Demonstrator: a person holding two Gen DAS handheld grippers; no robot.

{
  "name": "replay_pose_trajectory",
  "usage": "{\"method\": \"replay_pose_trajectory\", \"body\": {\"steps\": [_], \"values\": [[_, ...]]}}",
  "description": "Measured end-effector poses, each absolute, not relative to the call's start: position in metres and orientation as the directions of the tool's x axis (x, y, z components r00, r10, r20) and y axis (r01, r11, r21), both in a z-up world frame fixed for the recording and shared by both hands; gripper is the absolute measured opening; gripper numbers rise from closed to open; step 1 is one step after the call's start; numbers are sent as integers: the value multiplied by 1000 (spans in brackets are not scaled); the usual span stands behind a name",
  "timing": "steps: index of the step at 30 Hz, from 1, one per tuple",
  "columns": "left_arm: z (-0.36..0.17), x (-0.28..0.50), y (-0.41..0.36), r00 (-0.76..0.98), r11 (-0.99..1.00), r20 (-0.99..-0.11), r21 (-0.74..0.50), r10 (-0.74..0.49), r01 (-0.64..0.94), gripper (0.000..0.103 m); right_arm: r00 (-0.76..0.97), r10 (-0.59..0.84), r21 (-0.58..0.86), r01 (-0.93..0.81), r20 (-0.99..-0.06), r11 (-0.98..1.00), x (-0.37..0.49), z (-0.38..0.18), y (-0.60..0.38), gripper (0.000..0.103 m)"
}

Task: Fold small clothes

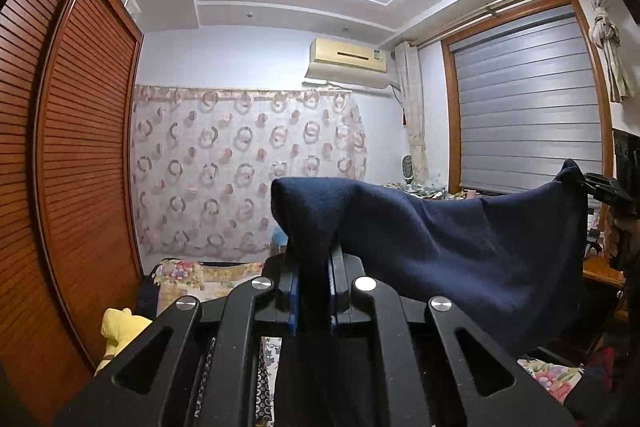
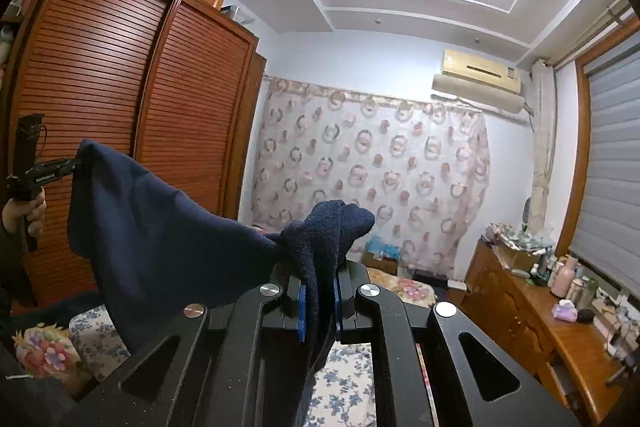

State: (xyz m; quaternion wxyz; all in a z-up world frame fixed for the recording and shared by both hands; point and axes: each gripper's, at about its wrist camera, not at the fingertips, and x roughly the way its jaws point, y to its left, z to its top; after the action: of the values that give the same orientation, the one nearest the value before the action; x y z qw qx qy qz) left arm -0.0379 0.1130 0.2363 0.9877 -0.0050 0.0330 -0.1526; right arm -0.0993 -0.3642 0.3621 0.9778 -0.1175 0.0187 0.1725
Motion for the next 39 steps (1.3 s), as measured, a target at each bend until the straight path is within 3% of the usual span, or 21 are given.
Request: {"method": "replay_pose_trajectory", "body": {"steps": [9, 14, 19, 20, 24, 25, 28, 31, 39], "values": [[233, -29, 105, 945, 949, -78, -11, -316, 316, 11, 949, 300, -228, -314, -93, 922, -86, 342, -352, 9], [207, 12, 92, 938, 952, -164, -15, -305, 306, 11, 944, 254, -217, -299, -213, 929, -20, 314, -346, 9], [147, 95, 73, 907, 958, -319, -6, -274, 287, 14, 913, 190, -160, -261, -362, 952, 86, 249, -344, 10], [128, 118, 69, 890, 956, -362, -7, -276, 294, 16, 898, 172, -136, -245, -404, 960, 111, 230, -344, 12], [71, 170, 57, 807, 949, -525, -1, -269, 315, 22, 813, 88, -111, -185, -576, 976, 186, 164, -338, 44], [61, 174, 55, 797, 950, -544, 0, -263, 314, 23, 791, 77, -114, -182, -607, 977, 196, 148, -335, 46], [43, 173, 57, 781, 948, -561, -18, -273, 318, 41, 776, 46, -144, -174, -629, 974, 201, 122, -322, 48], [34, 167, 57, 761, 946, -587, -27, -277, 323, 43, 772, 47, -153, -185, -634, 971, 195, 118, -314, 59], [1, 140, 52, 711, 939, -639, -56, -295, 339, 43, 778, 94, -109, -204, -621, 973, 156, 109, -331, 60]]}}
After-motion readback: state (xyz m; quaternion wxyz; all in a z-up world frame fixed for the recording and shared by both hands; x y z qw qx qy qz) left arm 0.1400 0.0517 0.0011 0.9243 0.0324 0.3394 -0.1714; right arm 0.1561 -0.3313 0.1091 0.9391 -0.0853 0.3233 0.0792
